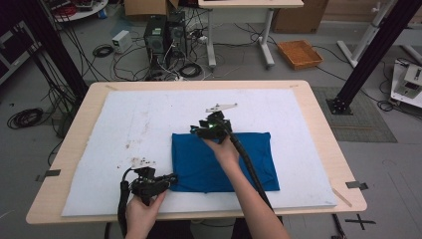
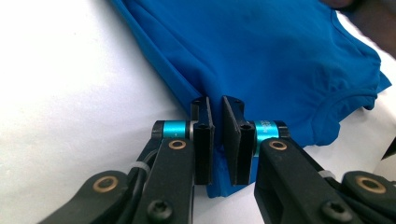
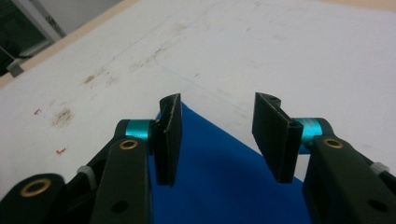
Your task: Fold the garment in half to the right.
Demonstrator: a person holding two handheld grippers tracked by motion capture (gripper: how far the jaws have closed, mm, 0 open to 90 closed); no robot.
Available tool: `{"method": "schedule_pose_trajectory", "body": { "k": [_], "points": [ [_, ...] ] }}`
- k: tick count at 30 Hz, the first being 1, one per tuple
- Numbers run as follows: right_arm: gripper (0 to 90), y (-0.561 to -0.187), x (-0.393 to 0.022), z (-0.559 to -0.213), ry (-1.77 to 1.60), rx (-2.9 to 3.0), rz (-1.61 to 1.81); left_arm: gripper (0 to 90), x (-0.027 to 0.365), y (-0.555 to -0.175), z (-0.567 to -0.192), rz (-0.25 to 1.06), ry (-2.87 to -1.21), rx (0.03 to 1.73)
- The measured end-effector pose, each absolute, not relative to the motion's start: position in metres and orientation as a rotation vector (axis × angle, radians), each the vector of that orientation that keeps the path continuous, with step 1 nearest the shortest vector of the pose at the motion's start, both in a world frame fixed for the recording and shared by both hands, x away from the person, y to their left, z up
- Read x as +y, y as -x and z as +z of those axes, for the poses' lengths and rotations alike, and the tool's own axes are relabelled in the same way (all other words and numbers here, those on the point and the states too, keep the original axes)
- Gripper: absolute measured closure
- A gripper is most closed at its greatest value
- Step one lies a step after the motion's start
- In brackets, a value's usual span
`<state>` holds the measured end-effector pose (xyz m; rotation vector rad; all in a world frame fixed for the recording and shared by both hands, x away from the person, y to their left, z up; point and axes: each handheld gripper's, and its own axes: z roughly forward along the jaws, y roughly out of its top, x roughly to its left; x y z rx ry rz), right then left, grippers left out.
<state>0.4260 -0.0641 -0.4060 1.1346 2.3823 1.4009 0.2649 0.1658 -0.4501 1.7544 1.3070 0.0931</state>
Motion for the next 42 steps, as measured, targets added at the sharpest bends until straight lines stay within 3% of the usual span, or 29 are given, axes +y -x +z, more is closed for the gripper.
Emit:
{"method": "schedule_pose_trajectory", "body": {
  "k": [14, 21, 34, 42],
  "points": [
    [63.3, -0.444, 0.013, -0.432, -1.087, 2.5, 1.217, 82.4, 0.168, -0.266, -0.452, 0.08, -1.753, 1.299],
    [65.4, -0.45, 0.028, -0.435, -1.086, 2.53, 1.135, 82.4, 0.167, -0.266, -0.451, 0.076, -1.756, 1.297],
    [84.3, -0.45, 0.036, -0.438, -1.039, 2.539, 1.042, 82.3, 0.167, -0.266, -0.452, 0.08, -1.766, 1.291],
    [85.1, -0.447, 0.026, -0.421, -1.011, 2.511, 1.133, 82.6, 0.164, -0.264, -0.446, 0.096, -1.756, 1.247]
  ]
}}
